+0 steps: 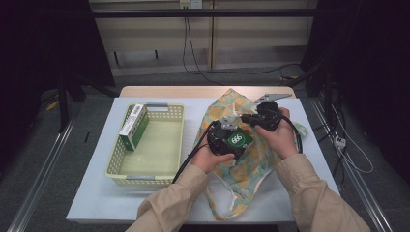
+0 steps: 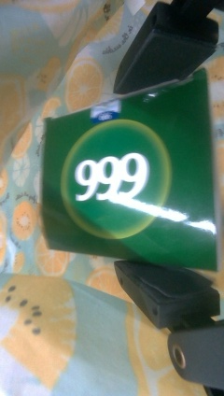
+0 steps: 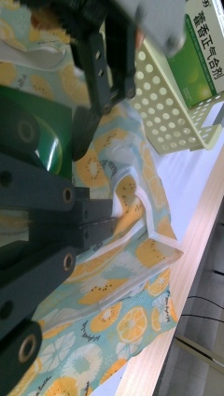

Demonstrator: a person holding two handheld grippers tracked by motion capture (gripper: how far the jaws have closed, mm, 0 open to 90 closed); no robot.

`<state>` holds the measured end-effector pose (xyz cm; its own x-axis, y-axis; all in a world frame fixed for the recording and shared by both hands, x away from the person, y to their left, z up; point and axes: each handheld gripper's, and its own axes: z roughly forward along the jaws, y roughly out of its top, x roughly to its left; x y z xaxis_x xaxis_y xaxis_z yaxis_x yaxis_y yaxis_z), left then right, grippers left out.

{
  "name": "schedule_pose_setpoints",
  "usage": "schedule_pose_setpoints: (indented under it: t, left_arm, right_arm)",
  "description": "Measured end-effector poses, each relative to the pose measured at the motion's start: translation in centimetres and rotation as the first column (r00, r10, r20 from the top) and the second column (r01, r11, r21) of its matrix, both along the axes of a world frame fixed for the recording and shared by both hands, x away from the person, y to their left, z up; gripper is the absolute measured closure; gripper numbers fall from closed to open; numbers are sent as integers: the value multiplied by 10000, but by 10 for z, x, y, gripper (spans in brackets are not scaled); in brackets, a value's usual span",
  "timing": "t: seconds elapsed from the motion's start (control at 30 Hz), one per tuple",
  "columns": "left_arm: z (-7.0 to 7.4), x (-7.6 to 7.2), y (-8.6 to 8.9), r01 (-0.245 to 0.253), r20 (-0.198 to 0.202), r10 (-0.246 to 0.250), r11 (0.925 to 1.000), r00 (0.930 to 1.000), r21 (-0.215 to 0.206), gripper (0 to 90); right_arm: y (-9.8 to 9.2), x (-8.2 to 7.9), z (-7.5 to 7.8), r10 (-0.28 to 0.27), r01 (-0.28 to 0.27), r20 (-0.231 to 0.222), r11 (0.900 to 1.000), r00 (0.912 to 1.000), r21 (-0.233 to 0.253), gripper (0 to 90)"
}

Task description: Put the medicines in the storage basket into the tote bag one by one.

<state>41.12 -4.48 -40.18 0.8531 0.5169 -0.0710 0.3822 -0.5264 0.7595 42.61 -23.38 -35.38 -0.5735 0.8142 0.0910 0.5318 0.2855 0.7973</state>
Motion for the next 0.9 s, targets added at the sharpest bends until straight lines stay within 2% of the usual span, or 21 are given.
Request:
schedule_pose_setpoints:
  t: [0.1, 0.2, 0.27, 0.3, 0.33, 0.4, 0.5, 0.53, 0.57, 0.6, 0.63, 0.73, 0.83, 0.9]
  left_arm:
    - [12, -4, 9, 215, 67, -213, 9993, 9998, -297, 128]
    - [22, -10, 21, 264, 129, -262, 9996, 9996, -133, 135]
    - [27, -14, 30, 147, -50, -147, 9999, 9999, 31, 173]
    - [28, -15, 35, 362, -181, -364, 9992, 9992, -148, 202]
    - [28, -18, 40, 475, -245, -479, 9987, 9986, -169, 248]
    - [28, -22, 46, 504, -382, -499, 9987, 9980, 114, 401]
    - [21, -28, 50, 892, -644, -868, 9954, 9941, 358, 653]
    - [18, -28, 51, 947, -692, -915, 9945, 9934, 443, 720]
    - [16, -28, 50, 938, -899, -902, 9949, 9919, 373, 785]
    - [15, -29, 48, 1003, -934, -970, 9945, 9909, 314, 810]
    - [13, -29, 45, 1057, -838, -1010, 9929, 9913, 539, 843]
    - [6, -27, 37, 894, -962, -805, 9917, 9921, 920, 888]
    - [1, -23, 28, 525, -1060, -462, 9969, 9933, 581, 900]
    - [-2, -20, 23, 378, -971, -332, 9982, 9947, 462, 900]
  right_arm:
    - [-1, 0, -1, -6, 6, -36, 10000, 10000, -28, 900]
    - [-1, -1, 0, -20, 20, -4, 10000, 10000, -13, 900]
    - [-1, -1, 1, -48, 48, 0, 10000, 10000, -51, 900]
    - [-1, -1, 1, -49, 49, 4, 10000, 10000, -39, 900]
    - [-1, -1, 1, -46, 46, -7, 10000, 10000, -37, 900]
    - [0, -2, 1, -8, 8, 7, 10000, 10000, -55, 900]
    - [1, -2, 1, 8, -8, 25, 10000, 10000, -50, 900]
    - [1, -2, 1, 5, -5, 27, 10000, 10000, -37, 900]
    - [1, -2, 1, -3, 3, 36, 10000, 10000, -31, 900]
    - [2, -2, 1, 7, -7, 33, 10000, 10000, -45, 900]
    - [2, -2, 1, 17, -17, 18, 10000, 10000, -60, 900]
    - [2, -3, 2, 45, -45, 40, 10000, 10000, -69, 900]
    - [1, -4, 3, 37, -36, 63, 10000, 10000, -67, 900]
    - [0, -4, 4, 29, -29, 69, 10000, 10000, -54, 900]
